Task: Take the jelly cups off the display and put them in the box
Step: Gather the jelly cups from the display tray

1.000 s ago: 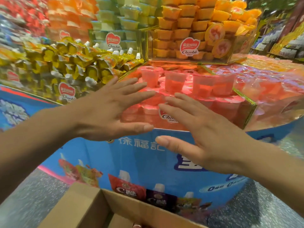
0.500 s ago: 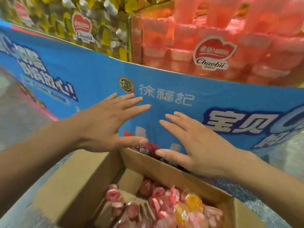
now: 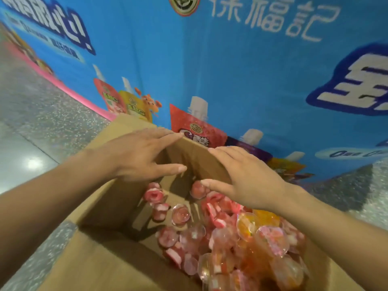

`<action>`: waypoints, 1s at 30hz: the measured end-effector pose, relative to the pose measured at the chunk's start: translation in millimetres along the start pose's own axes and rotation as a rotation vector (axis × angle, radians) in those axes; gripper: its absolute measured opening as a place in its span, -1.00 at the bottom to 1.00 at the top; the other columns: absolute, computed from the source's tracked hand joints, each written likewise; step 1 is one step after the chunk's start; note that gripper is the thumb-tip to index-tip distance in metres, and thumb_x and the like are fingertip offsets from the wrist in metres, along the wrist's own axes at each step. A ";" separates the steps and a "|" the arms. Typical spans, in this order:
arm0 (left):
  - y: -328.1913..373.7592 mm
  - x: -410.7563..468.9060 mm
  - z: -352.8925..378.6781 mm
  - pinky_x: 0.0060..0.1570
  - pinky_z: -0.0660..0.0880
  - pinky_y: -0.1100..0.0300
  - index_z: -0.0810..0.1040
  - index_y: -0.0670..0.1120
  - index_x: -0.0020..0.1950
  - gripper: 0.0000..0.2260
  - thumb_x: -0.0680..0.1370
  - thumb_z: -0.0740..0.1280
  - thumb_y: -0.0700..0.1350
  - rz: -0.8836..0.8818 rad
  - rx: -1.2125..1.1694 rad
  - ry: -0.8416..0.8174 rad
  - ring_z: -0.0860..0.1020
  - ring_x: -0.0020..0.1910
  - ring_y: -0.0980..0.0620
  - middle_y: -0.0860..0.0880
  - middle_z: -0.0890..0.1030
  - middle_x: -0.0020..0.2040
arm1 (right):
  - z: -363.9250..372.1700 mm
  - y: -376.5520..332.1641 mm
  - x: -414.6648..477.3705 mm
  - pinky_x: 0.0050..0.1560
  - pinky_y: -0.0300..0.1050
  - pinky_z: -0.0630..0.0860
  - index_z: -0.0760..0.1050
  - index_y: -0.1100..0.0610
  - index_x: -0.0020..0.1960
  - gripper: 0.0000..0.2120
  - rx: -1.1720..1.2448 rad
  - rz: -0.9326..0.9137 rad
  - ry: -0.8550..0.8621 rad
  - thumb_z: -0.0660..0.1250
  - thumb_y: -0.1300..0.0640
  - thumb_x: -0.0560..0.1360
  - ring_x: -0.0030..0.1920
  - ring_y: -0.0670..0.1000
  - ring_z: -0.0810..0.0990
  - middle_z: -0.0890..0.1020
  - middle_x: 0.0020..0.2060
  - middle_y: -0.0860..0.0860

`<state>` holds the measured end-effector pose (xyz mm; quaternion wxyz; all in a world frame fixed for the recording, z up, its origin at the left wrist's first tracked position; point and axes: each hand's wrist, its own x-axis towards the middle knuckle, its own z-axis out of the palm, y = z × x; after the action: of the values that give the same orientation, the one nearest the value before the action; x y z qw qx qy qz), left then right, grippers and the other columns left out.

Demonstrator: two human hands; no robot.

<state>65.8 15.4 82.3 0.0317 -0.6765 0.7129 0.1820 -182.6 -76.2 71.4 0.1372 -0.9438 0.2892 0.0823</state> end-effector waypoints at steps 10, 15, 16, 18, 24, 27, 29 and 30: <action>-17.6 32.8 79.1 0.56 0.03 0.10 -0.05 0.09 0.64 -0.16 0.48 0.08 0.48 -0.061 0.008 -0.241 0.06 0.60 0.02 -0.03 0.12 0.63 | 80.1 14.8 30.8 0.42 0.08 0.37 0.16 0.03 0.59 -0.21 0.016 0.010 -0.151 0.19 -0.38 0.52 0.49 0.07 0.31 0.36 0.50 0.01; -24.3 45.0 107.7 0.55 0.11 0.05 0.00 0.06 0.64 -0.17 0.49 0.09 0.46 -0.058 0.019 -0.288 0.11 0.59 -0.02 -0.04 0.17 0.61 | 122.1 20.0 43.2 0.41 0.10 0.39 0.17 0.02 0.58 -0.25 0.039 0.008 -0.245 0.27 -0.31 0.54 0.47 0.10 0.34 0.38 0.48 0.01; -24.4 46.0 112.1 0.55 0.12 0.04 0.00 0.06 0.64 -0.17 0.50 0.09 0.46 -0.055 0.017 -0.296 0.11 0.59 -0.02 -0.04 0.17 0.61 | 131.5 19.6 45.2 0.39 0.11 0.40 0.18 0.04 0.57 -0.25 0.034 0.002 -0.262 0.28 -0.31 0.54 0.46 0.11 0.35 0.39 0.46 0.02; -25.8 47.4 121.9 0.54 0.13 0.02 0.01 0.07 0.63 -0.17 0.49 0.09 0.47 -0.052 0.012 -0.318 0.12 0.59 -0.04 -0.04 0.17 0.61 | 148.2 16.4 48.6 0.36 0.13 0.43 0.20 0.08 0.55 -0.26 0.026 -0.009 -0.300 0.30 -0.29 0.53 0.42 0.14 0.37 0.41 0.43 0.06; -32.0 46.2 146.8 0.54 0.12 -0.04 -0.04 0.06 0.64 -0.19 0.52 0.03 0.45 -0.088 0.058 -0.389 0.11 0.59 -0.08 -0.07 0.16 0.62 | 187.0 0.8 53.1 0.30 0.11 0.45 0.22 0.10 0.53 -0.24 0.046 -0.028 -0.365 0.32 -0.31 0.52 0.36 0.16 0.41 0.46 0.35 0.11; -36.9 43.5 154.2 0.53 0.13 -0.03 -0.03 0.04 0.64 -0.23 0.55 0.04 0.41 -0.094 0.054 -0.394 0.12 0.59 -0.09 -0.07 0.16 0.62 | 199.4 -1.8 53.0 0.25 0.11 0.47 0.25 0.10 0.50 -0.24 0.073 -0.019 -0.382 0.33 -0.32 0.49 0.32 0.17 0.44 0.48 0.32 0.12; -40.7 41.5 160.0 0.52 0.16 -0.04 -0.02 0.02 0.64 -0.22 0.55 0.04 0.42 -0.106 0.031 -0.406 0.14 0.58 -0.10 -0.07 0.18 0.61 | 204.2 -3.7 52.5 0.25 0.10 0.47 0.23 0.09 0.51 -0.22 0.091 -0.017 -0.395 0.34 -0.33 0.49 0.33 0.17 0.43 0.47 0.33 0.12; -42.8 41.1 163.9 0.50 0.21 -0.05 0.00 0.02 0.64 -0.22 0.54 0.05 0.42 -0.122 0.016 -0.410 0.17 0.56 -0.10 -0.07 0.21 0.59 | 206.2 -4.7 52.0 0.26 0.10 0.46 0.22 0.09 0.52 -0.22 0.097 -0.013 -0.406 0.33 -0.33 0.49 0.33 0.17 0.42 0.46 0.34 0.11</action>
<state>71.3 25.1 -91.7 0.1925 -0.6670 0.6505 0.3081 -153.0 -36.5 -135.4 0.2384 -0.9020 0.2531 0.2558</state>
